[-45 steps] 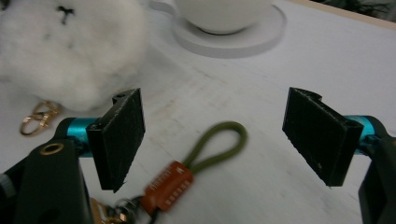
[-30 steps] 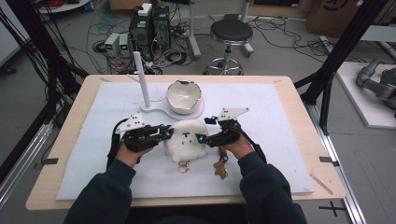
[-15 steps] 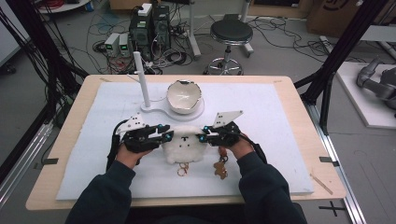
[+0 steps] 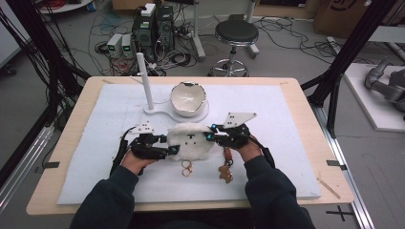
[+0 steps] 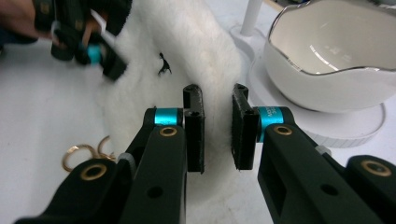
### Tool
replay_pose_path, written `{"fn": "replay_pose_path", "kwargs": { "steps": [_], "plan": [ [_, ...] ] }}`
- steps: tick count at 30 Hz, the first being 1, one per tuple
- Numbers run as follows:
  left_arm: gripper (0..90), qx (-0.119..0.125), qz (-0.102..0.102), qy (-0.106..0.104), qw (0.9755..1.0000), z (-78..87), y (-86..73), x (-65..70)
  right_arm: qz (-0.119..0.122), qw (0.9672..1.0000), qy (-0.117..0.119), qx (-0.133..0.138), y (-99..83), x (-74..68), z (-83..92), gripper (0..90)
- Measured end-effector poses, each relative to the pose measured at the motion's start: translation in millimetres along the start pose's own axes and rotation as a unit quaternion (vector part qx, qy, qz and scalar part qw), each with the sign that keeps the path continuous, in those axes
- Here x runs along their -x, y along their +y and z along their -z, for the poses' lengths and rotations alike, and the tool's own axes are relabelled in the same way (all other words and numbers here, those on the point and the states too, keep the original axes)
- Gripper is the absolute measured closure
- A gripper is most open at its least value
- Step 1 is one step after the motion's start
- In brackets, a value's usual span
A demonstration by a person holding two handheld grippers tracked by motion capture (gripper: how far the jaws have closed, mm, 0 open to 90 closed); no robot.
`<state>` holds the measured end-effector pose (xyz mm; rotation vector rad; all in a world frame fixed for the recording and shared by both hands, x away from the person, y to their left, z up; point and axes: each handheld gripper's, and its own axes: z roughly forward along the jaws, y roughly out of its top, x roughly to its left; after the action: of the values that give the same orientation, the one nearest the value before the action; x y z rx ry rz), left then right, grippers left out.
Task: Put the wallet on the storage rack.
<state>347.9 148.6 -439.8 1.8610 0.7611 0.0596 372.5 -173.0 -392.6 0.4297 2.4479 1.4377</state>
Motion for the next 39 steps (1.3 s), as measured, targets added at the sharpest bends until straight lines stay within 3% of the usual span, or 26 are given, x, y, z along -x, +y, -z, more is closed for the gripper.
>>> {"fn": "replay_pose_path", "kwargs": {
  "steps": [3,8,11,13,16,18,19,20,22,25,27,28,29,30,31,33,34,35,36,37,39],
  "plan": [
    [41.3,0.017,-0.008,-0.002,0.9998,-0.8,1.2,3.2,-0.007,0.9999,-0.003,0.007,-0.3,1.7,2.7,79.0],
    [68.7,0.054,-0.033,0.001,0.998,8.2,5.4,7.1,-0.014,0.9999,-0.004,0.007,-3.5,3.3,2.6,78.4],
    [73.2,0.072,-0.049,0.011,0.9962,12.9,8.7,10.6,-0.013,0.9999,-0.005,0.003,-4.0,2.9,2.1,76.7],
    [74.1,0.083,-0.06,0.017,0.9946,16.5,12.0,13.1,-0.02,0.9998,-0.005,-0.001,-4.4,2.7,1.8,67.0],
    [74.3,0.097,-0.075,0.025,0.9921,23.5,19.4,14.2,-0.049,0.9985,-0.025,-0.004,-6.2,3.7,7.4,46.4],
    [74.3,0.102,-0.095,0.035,0.9897,29.4,25.9,14.8,-0.065,0.9969,-0.044,0.004,-8.5,6.9,17.1,39.3],
    [74.3,0.102,-0.095,0.035,0.9897,29.4,25.9,14.8,-0.069,0.9959,-0.057,0.006,-9.9,8.9,23.1,36.7],
    [74.3,0.111,-0.115,0.039,0.9864,34.4,33.1,14.1,-0.075,0.9947,-0.07,0.006,-11.3,10.6,29.2,35.6],
    [74.3,0.113,-0.121,0.041,0.9853,36.6,37.4,13.2,-0.08,0.9937,-0.078,0.007,-13.0,12.3,35.5,35.1],
    [74.2,0.118,-0.146,0.05,0.9811,43.6,55.4,9.3,-0.092,0.9899,-0.108,0.009,-22.9,18.3,61.7,34.3],
    [74.1,0.123,-0.168,0.059,0.9762,49.3,72.4,5.4,-0.094,0.9884,-0.119,0.009,-28.1,20.3,71.5,34.3],
    [74.0,0.123,-0.168,0.059,0.9762,49.3,72.4,5.4,-0.098,0.9876,-0.123,0.008,-30.9,21.8,76.6,34.2],
    [74.0,0.126,-0.176,0.061,0.9744,51.4,80.0,3.4,-0.098,0.9876,-0.123,0.008,-30.9,21.8,76.6,34.2],
    [73.9,0.129,-0.178,0.063,0.9736,52.4,84.6,2.4,-0.107,0.9853,-0.133,0.013,-35.9,25.1,85.2,33.9],
    [73.8,0.137,-0.191,0.067,0.9696,55.1,96.3,0.4,-0.11,0.9843,-0.138,0.015,-38.1,26.9,88.4,33.8],
    [73.6,0.139,-0.208,0.073,0.9654,56.7,108.8,-0.8,-0.118,0.9825,-0.143,0.019,-40.9,29.4,93.3,33.8],
    [73.6,0.139,-0.208,0.073,0.9654,56.7,108.8,-0.8,-0.119,0.9821,-0.145,0.02,-42.0,30.5,94.5,33.8],
    [73.6,0.142,-0.221,0.076,0.9618,56.9,122.2,-3.3,-0.121,0.9816,-0.146,0.02,-42.7,31.5,95.3,33.8],
    [73.5,0.142,-0.221,0.076,0.9618,56.9,122.2,-3.3,-0.121,0.9816,-0.146,0.02,-42.7,31.5,95.3,33.8],
    [73.5,0.142,-0.23,0.081,0.9593,56.4,135.4,-7.3,-0.123,0.9812,-0.147,0.018,-44.1,32.7,95.5,33.8],
    [73.5,0.142,-0.232,0.083,0.9587,55.3,142.0,-9.5,-0.126,0.9809,-0.147,0.018,-44.7,33.2,95.3,33.8]
  ]
}}
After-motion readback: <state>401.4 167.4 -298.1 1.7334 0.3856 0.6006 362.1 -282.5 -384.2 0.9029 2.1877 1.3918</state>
